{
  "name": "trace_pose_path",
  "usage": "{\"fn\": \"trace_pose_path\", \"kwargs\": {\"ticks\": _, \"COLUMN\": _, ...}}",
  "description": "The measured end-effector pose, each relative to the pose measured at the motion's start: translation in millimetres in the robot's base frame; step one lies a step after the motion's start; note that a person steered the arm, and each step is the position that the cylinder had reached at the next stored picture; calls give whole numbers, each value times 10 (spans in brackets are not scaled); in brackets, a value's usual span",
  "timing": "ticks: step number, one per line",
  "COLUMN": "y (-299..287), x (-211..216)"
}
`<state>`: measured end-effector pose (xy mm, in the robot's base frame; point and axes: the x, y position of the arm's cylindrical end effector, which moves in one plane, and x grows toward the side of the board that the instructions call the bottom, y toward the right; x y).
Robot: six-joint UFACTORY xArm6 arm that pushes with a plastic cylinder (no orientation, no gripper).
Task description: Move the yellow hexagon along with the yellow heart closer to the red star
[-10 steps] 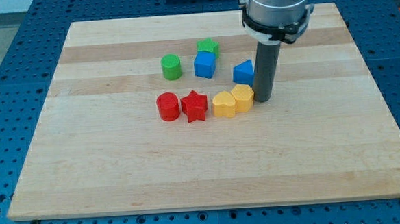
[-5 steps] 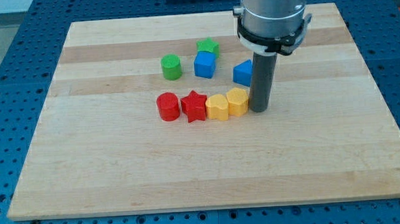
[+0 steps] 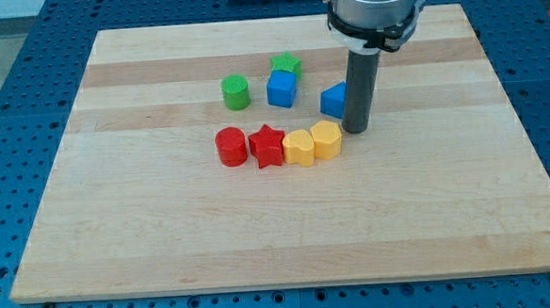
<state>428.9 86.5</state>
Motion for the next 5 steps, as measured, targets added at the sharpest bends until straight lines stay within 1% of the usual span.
{"fn": "trace_pose_path", "kwargs": {"ticks": 5, "y": -127, "x": 28}}
